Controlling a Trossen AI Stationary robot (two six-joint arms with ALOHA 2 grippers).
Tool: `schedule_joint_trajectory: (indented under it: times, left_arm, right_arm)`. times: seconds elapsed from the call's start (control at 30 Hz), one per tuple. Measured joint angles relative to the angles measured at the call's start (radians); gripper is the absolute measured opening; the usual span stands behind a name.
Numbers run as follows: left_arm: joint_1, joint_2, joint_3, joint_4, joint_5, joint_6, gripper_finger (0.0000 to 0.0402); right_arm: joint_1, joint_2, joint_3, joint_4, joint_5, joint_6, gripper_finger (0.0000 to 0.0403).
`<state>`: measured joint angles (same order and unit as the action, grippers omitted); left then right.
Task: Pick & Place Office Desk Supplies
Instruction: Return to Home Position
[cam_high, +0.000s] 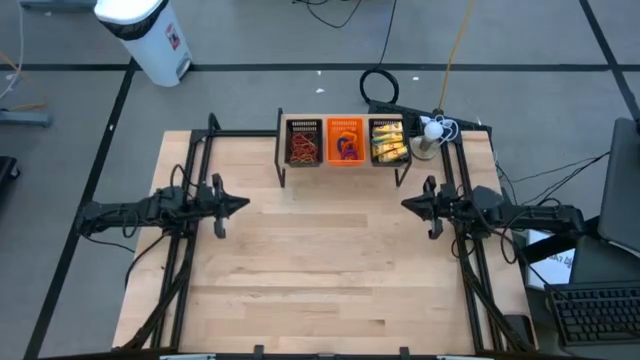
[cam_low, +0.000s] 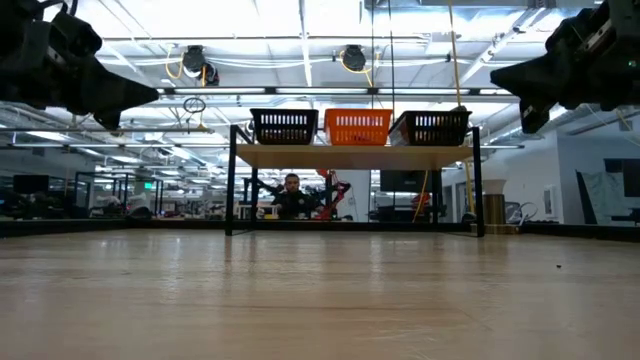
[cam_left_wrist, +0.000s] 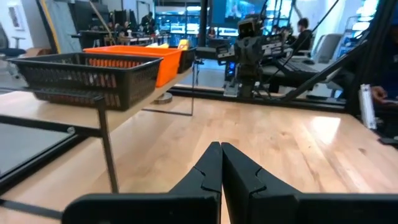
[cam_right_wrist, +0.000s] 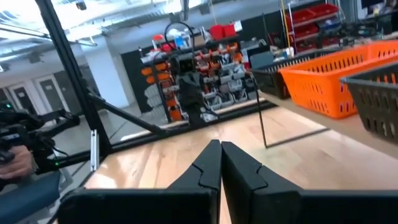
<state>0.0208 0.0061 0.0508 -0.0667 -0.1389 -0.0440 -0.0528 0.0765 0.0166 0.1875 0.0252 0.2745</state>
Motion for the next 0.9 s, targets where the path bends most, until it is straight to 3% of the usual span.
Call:
schedule_joint_trajectory:
  times: [0.4, 0.57, 0.9]
  left_arm:
    - [0.0, 0.0, -0.008, 0.023, 0.008, -0.074, 0.0007]
    - [0.0, 0.0, -0.008, 0.021, 0.008, -0.038, 0.0017]
    - [0.0, 0.0, -0.008, 0.021, 0.007, -0.044, 0.0002]
  right_arm:
    - [0.0, 0.0, -0.002, 0.097, 0.006, -0.035, 0.0]
    - [0.0, 0.0, -0.002, 0.13, 0.081, -0.054, 0.0]
    - [0.0, 0.0, -0.002, 0.123, 0.08, -0.055, 0.0]
